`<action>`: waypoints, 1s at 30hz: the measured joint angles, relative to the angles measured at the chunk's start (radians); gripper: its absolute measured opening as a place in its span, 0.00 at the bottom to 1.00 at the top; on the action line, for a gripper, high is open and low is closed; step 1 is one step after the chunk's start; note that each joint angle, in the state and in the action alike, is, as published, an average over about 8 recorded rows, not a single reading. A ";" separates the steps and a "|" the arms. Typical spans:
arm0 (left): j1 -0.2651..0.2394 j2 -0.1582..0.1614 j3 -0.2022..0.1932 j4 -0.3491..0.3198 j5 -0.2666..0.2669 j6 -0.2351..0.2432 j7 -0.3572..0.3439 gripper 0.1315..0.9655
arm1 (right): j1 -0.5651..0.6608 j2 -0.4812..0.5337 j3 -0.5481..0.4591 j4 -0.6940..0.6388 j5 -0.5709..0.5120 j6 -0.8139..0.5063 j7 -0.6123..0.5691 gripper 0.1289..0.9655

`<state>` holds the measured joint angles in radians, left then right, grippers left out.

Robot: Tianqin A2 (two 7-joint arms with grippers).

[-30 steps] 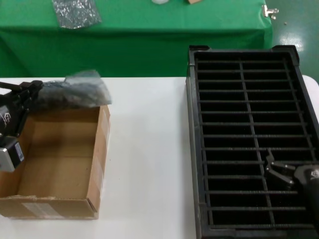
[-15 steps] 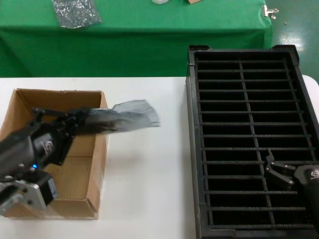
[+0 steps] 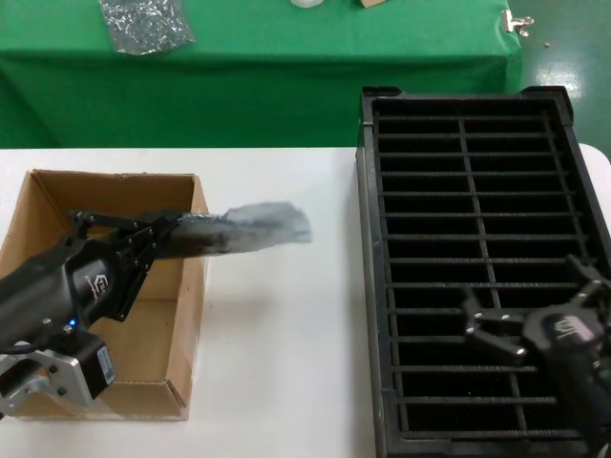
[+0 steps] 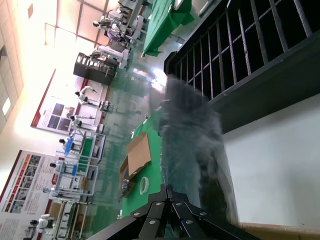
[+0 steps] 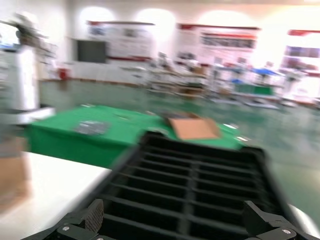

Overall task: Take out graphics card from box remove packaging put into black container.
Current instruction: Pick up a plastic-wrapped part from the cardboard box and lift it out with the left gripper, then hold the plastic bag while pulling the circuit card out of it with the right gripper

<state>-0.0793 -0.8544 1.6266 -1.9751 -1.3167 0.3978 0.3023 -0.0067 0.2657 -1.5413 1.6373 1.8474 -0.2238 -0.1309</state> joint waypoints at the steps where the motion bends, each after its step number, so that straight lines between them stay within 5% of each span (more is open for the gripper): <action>1: 0.000 0.000 0.000 0.000 0.000 0.000 0.000 0.01 | -0.002 0.002 -0.001 0.006 0.010 -0.031 -0.014 1.00; 13: 0.000 0.000 0.000 0.000 0.000 0.000 0.000 0.01 | 0.007 0.071 -0.058 0.035 0.098 -0.315 -0.104 0.97; 30: 0.000 0.000 0.000 0.000 0.000 0.000 0.000 0.01 | 0.073 0.177 -0.085 0.000 0.093 -0.388 -0.108 0.71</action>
<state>-0.0793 -0.8544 1.6266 -1.9751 -1.3166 0.3978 0.3021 0.0665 0.4429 -1.6268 1.6369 1.9406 -0.6121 -0.2386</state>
